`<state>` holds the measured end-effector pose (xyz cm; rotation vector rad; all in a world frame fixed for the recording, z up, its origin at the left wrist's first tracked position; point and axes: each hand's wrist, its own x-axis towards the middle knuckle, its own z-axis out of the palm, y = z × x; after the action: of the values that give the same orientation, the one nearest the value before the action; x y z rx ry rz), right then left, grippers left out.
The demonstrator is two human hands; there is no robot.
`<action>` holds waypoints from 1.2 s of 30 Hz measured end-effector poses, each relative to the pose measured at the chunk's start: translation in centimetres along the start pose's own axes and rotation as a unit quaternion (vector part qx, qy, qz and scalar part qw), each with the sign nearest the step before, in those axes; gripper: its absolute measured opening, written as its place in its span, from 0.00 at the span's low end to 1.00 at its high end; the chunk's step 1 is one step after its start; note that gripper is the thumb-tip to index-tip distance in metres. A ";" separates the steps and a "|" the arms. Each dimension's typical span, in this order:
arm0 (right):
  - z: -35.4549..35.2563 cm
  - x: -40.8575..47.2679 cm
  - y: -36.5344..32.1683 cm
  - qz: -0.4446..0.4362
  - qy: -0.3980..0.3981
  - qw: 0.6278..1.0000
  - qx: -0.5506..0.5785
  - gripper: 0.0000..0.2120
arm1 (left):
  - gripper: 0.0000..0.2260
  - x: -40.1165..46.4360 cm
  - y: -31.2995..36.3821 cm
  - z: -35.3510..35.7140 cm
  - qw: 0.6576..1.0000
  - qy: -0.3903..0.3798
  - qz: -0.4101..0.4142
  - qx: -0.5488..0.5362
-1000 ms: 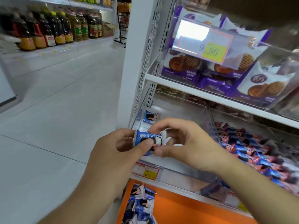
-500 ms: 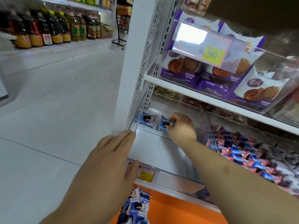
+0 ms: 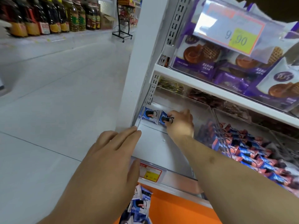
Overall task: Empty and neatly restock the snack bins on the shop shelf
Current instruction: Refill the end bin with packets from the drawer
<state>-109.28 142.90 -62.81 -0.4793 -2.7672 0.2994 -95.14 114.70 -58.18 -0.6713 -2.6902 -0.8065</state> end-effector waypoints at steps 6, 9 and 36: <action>-2.3 -1.1 0.1 -0.001 -0.011 0.998 0.068 0.22 | 0.27 -0.5 1.1 -1.3 1.000 -0.007 -0.002 -0.029; -5.9 -3.8 -0.7 -0.046 0.004 0.988 0.145 0.22 | 0.23 -1.2 1.8 -2.0 0.998 -0.036 0.006 -0.060; 12.4 -31.6 4.4 -0.134 -0.434 0.881 0.130 0.33 | 0.50 -8.6 -4.2 7.0 0.885 -0.462 -0.050 0.019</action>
<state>-83.97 133.83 -84.02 0.1790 -3.4873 1.0125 -90.56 112.52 -68.90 -1.1391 -3.5917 -0.5128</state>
